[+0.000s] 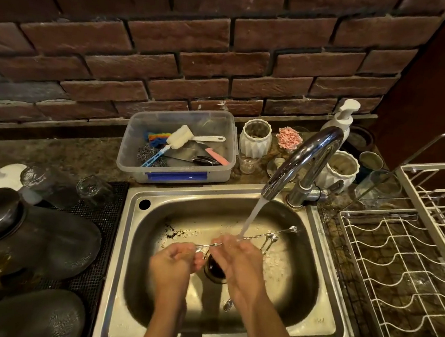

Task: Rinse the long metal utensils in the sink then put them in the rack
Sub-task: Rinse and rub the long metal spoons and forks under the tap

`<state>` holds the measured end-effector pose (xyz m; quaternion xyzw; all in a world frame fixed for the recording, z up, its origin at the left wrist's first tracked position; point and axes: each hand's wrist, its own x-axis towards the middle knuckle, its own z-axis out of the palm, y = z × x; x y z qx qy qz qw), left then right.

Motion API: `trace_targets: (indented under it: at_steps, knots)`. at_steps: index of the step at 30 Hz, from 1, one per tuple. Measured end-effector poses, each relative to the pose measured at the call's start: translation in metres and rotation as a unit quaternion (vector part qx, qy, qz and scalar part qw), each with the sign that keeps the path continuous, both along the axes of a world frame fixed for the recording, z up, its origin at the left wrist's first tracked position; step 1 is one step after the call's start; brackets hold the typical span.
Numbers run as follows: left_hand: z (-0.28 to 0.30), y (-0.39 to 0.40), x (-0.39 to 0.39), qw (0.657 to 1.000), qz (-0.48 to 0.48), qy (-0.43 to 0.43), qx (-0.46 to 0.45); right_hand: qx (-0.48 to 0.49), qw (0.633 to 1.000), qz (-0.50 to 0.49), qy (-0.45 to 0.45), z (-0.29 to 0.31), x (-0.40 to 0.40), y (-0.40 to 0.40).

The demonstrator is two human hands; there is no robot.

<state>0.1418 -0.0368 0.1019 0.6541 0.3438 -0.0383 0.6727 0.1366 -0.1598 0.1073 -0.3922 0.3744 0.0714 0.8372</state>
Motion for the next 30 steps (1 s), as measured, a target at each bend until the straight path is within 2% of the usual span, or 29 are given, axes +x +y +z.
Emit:
trace_targets:
  at_steps: [3,7,9,12,13,17,19,24,27,30]
  knots:
    - [0.000,-0.001,0.002,1.000,0.001,-0.014,-0.001,0.026,1.000,-0.013,0.010,-0.002,0.000,-0.011]
    - [0.003,0.020,0.010,0.998,0.038,-0.046,0.000,0.018,0.993,-0.114,0.036,-0.003,0.007,-0.049]
    - [0.003,0.015,0.014,0.994,0.086,-0.045,-0.059,0.021,0.992,-0.119,0.029,-0.001,0.010,-0.052]
    - [0.005,-0.020,0.013,0.964,0.170,-0.006,-0.202,0.028,0.991,-0.127,0.012,-0.002,0.010,-0.046]
    - [0.005,-0.035,0.011,0.958,0.170,0.006,-0.231,0.031,0.991,-0.127,0.009,-0.004,0.009,-0.044]
    - [0.011,-0.084,0.001,0.959,0.074,0.004,-0.274,0.042,0.993,-0.111,-0.010,-0.007,0.003,-0.048]
    - [0.014,-0.085,0.004,0.956,0.069,0.015,-0.284,0.047,0.991,-0.122,-0.011,-0.006,-0.001,-0.062]
    - [0.016,-0.068,0.015,0.941,0.125,0.005,-0.314,0.054,0.986,-0.156,-0.017,-0.007,-0.007,-0.097]
    - [0.022,-0.092,0.005,0.948,0.060,0.027,-0.312,0.024,0.995,-0.091,-0.035,-0.010,-0.011,-0.083]
    - [0.024,-0.099,0.003,0.947,0.034,0.031,-0.318,0.022,0.994,-0.096,-0.040,-0.010,-0.012,-0.085]
